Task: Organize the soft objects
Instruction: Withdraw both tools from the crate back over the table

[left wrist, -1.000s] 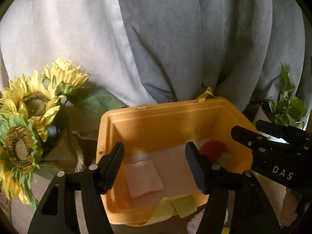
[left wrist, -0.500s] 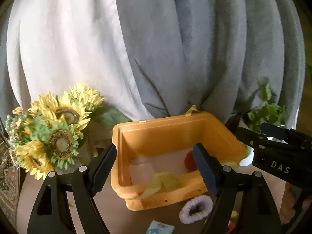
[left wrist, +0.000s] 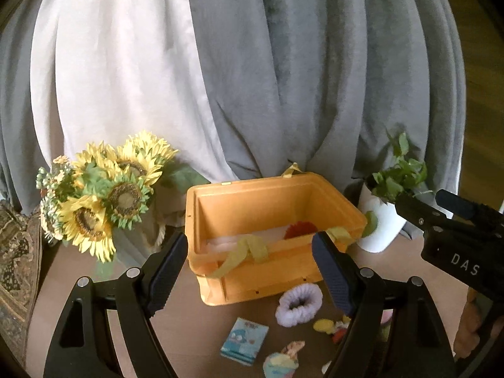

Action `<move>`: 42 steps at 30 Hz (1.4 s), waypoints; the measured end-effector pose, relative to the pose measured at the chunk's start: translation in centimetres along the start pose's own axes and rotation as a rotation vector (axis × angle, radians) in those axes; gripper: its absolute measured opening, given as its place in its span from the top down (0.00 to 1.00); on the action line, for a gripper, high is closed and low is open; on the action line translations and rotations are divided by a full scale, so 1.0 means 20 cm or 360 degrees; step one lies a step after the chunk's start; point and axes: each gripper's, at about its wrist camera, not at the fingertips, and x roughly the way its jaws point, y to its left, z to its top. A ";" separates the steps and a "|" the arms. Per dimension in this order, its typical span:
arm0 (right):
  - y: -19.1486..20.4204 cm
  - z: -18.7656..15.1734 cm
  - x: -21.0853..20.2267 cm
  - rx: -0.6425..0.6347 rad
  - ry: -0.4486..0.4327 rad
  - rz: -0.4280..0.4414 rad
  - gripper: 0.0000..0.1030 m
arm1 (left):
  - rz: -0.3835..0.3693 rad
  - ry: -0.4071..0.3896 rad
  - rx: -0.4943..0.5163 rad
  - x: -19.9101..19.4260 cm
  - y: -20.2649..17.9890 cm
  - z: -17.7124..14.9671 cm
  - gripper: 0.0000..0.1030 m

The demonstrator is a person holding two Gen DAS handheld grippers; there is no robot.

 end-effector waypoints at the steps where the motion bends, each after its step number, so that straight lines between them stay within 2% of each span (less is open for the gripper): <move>1: 0.00 -0.01 -0.02 0.0000 -0.0006 -0.0008 0.24 | 0.0001 -0.0005 0.0008 -0.02 0.00 -0.01 0.21; 9: -0.01 -0.14 -0.19 0.0020 -0.0050 -0.0049 0.21 | -0.0035 -0.0018 0.0071 -0.15 -0.03 -0.12 0.21; 19: -0.02 -0.31 -0.31 0.0062 -0.0070 -0.0110 0.21 | -0.0093 0.0107 0.0058 -0.17 -0.05 -0.29 0.21; 25: -0.02 -0.41 -0.33 0.0071 -0.0051 -0.0124 0.21 | -0.0099 0.0129 0.0064 -0.18 -0.06 -0.38 0.21; 32: -0.02 -0.52 -0.30 0.0051 0.0013 -0.0117 0.21 | -0.0107 0.0149 0.0090 -0.16 -0.08 -0.47 0.21; 42: -0.04 -0.69 -0.23 0.0057 0.0178 -0.0094 0.21 | -0.0117 0.0223 0.0115 -0.10 -0.11 -0.61 0.21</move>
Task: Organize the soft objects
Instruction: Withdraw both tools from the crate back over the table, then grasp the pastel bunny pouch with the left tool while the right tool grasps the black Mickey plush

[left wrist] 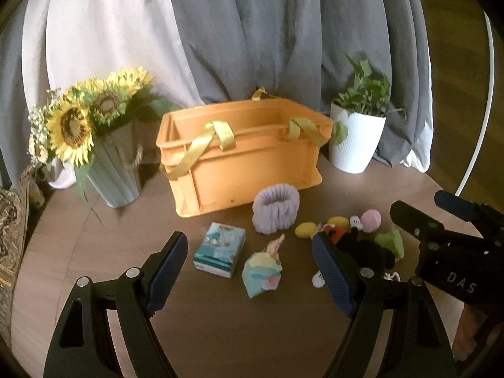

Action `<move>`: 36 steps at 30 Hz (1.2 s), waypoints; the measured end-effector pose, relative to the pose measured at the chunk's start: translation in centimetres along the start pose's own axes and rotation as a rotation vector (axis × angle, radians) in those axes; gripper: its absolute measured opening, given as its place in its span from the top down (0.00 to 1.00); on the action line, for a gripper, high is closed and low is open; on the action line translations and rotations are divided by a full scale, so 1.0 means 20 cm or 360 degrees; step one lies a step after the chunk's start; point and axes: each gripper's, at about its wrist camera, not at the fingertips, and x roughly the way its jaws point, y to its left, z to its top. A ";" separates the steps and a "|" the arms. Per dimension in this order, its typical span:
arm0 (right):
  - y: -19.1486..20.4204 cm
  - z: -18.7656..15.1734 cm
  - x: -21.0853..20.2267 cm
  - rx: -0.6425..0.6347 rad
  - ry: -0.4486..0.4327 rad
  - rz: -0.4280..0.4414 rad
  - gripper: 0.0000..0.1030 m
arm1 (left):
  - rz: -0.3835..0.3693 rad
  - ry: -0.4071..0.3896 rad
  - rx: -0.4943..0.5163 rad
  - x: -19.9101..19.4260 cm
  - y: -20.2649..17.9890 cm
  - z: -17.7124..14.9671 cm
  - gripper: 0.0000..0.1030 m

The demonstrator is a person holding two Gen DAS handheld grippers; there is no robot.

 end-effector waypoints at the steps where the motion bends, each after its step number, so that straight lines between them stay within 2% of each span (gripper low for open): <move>1: 0.00 -0.01 0.01 -0.0005 0.0015 -0.0003 0.21 | -0.0008 0.0016 -0.0001 0.01 0.00 -0.01 0.21; 10: 0.01 -0.11 0.09 -0.0101 0.0106 -0.0043 0.21 | -0.0014 0.0133 0.0049 0.12 -0.02 -0.13 0.21; 20: 0.04 -0.19 0.24 -0.0219 0.0227 -0.0024 0.21 | -0.0023 0.0187 0.0117 0.27 -0.04 -0.18 0.23; 32: 0.06 -0.27 0.39 -0.0320 0.0341 -0.0013 0.22 | -0.0057 0.0253 0.0112 0.43 -0.06 -0.21 0.36; 36: 0.07 -0.28 0.42 -0.0344 0.0371 -0.0003 0.26 | -0.0067 0.0269 0.0099 0.48 -0.06 -0.21 0.37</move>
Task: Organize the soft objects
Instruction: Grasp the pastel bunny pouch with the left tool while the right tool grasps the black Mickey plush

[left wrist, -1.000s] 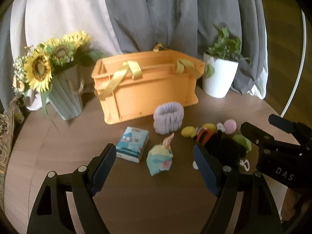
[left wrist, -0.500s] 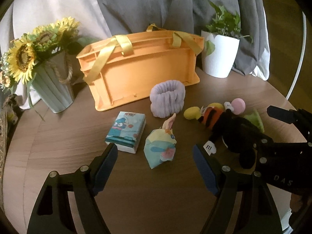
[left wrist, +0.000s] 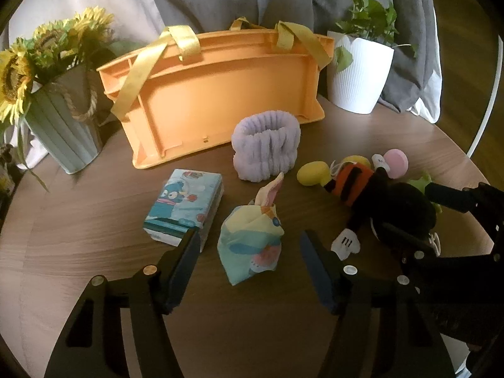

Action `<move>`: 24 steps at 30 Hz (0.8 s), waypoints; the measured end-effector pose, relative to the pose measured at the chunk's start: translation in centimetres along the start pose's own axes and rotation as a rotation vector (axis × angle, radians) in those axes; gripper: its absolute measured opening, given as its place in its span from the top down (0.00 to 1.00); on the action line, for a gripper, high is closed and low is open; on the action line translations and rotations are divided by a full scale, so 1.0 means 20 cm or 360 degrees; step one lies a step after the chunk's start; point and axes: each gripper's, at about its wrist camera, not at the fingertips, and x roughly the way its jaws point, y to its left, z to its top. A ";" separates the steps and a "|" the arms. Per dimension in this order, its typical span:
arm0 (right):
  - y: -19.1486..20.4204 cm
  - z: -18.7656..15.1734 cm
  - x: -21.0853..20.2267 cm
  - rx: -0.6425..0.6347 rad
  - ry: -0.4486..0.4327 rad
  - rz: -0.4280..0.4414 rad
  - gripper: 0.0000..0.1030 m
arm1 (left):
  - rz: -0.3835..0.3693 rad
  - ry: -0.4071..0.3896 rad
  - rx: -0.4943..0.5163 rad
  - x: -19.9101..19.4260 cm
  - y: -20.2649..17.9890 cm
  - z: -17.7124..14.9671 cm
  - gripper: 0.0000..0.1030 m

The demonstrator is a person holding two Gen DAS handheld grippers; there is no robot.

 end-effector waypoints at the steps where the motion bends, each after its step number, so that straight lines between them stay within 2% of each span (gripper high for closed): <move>1: 0.00 0.00 0.01 -0.0007 0.0004 -0.0005 0.27 | -0.0001 0.0005 -0.0001 0.01 0.00 0.00 0.37; 4: 0.00 0.00 0.02 -0.0014 0.0016 -0.0010 0.29 | -0.0014 0.0030 -0.0026 0.04 0.00 0.00 0.41; 7: -0.01 0.00 0.04 -0.0018 0.0016 -0.0015 0.32 | -0.0021 0.0063 -0.0042 0.08 0.00 -0.01 0.49; 9: -0.01 0.00 0.04 -0.0021 0.0013 -0.0009 0.34 | -0.0031 0.0072 -0.0057 0.08 -0.01 -0.01 0.57; 12: 0.00 0.01 0.04 -0.0034 0.0004 -0.0005 0.38 | -0.0022 0.0075 -0.0065 0.09 -0.01 -0.01 0.63; 24: -0.04 0.00 -0.02 0.0009 -0.0047 0.0046 0.43 | -0.0023 0.0025 -0.0108 -0.04 -0.01 -0.01 0.65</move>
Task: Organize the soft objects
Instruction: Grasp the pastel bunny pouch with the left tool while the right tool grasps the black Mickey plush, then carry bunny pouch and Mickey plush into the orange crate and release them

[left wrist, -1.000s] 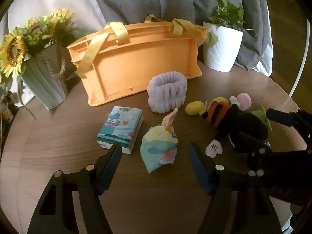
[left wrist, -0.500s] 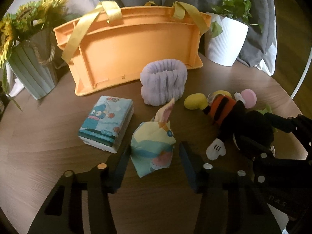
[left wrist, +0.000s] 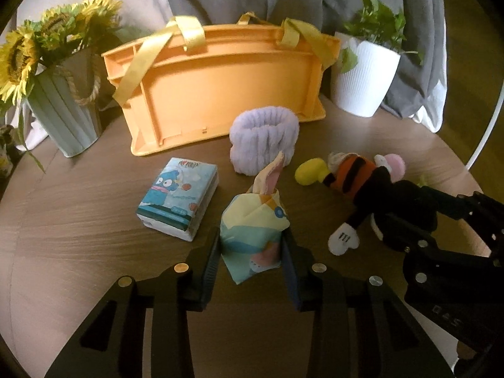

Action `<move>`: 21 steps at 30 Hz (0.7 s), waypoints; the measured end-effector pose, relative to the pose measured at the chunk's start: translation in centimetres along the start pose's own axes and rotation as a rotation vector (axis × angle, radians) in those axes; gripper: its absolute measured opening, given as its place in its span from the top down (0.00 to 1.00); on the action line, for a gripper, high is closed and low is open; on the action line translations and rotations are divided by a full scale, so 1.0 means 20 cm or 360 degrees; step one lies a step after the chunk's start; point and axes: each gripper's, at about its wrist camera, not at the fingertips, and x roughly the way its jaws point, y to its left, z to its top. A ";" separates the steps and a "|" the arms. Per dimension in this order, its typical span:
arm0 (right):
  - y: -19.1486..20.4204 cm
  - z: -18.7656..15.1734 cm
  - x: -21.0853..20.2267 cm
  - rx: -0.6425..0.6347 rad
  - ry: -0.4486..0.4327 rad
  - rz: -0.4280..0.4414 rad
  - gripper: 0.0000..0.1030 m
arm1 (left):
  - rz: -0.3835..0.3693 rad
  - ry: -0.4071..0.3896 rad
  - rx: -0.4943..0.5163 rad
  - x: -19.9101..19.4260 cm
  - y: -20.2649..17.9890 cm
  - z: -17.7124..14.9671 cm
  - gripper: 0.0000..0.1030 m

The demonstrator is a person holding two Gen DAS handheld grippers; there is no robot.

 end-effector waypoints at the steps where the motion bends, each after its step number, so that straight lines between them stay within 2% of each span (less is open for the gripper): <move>1: 0.00 0.00 -0.01 0.0005 -0.0006 0.0005 0.43 | 0.0004 -0.0015 -0.0001 -0.02 0.00 0.00 0.65; 12: -0.02 0.04 -0.19 0.0045 -0.0095 0.0051 0.43 | 0.0027 -0.0140 -0.0022 -0.26 -0.01 0.04 0.65; 21: -0.04 0.15 -0.36 0.0080 -0.0252 0.0073 0.43 | 0.0041 -0.0293 -0.0049 -0.44 0.02 0.12 0.65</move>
